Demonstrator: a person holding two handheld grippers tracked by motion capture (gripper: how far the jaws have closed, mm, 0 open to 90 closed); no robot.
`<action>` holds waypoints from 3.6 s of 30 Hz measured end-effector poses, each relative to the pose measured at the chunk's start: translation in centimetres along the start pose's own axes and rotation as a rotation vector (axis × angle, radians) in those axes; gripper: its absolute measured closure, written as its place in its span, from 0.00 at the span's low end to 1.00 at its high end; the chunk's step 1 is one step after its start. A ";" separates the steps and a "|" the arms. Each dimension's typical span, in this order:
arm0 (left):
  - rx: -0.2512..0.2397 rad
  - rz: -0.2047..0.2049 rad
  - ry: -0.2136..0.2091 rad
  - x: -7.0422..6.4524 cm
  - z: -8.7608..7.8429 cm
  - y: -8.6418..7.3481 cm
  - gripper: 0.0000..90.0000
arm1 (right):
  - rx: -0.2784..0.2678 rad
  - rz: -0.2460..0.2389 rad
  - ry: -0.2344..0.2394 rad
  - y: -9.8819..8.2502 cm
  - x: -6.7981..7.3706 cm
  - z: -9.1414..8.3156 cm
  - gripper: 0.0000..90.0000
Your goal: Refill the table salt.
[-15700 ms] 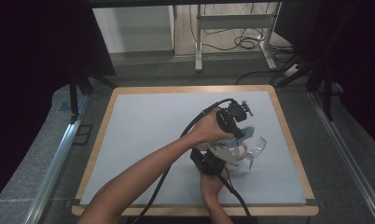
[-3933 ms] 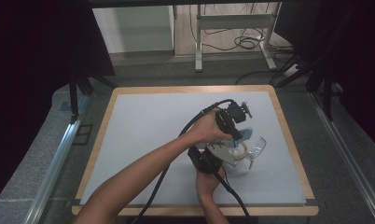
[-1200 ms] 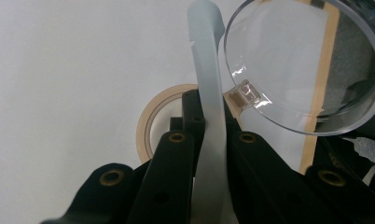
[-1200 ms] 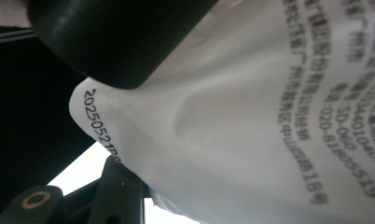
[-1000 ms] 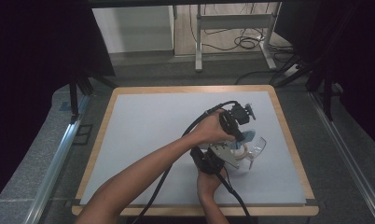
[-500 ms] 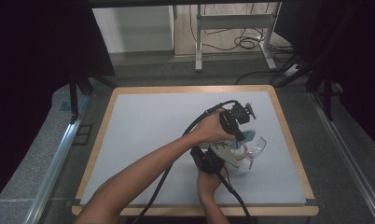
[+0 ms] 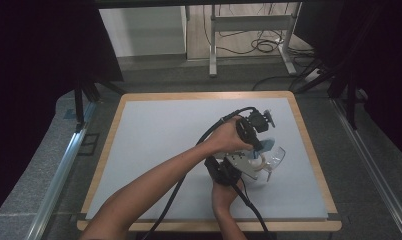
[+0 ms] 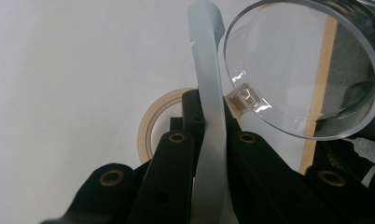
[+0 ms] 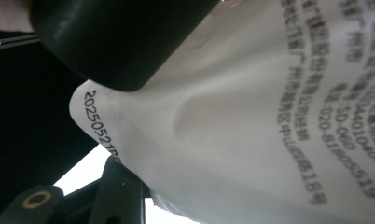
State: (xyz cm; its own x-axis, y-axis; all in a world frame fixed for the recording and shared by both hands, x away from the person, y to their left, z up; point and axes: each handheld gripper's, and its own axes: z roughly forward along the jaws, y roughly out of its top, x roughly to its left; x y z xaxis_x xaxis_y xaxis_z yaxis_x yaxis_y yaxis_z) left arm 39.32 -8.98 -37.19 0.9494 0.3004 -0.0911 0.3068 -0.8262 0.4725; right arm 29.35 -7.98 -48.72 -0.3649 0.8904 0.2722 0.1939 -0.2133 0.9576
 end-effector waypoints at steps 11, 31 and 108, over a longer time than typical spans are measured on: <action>-0.002 0.001 0.004 -0.1 -0.1 0.1 1.00 | -0.006 0.002 0.001 0.2 0.0 0.0 0.62; 0.000 0.000 0.004 0.0 0.0 -0.1 0.99 | -0.011 0.007 -0.001 0.0 0.1 0.1 0.62; -0.037 -0.015 -0.022 0.6 -0.2 -0.9 0.99 | 0.015 -0.027 0.003 -1.0 -0.1 0.0 0.62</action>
State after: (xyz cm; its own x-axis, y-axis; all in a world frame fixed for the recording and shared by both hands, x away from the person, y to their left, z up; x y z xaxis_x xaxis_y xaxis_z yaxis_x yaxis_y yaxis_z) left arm 39.57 -7.94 -37.53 0.9460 0.3021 -0.1174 0.3190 -0.8035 0.5026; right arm 29.22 -7.80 -49.66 -0.3726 0.8947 0.2463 0.1974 -0.1829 0.9631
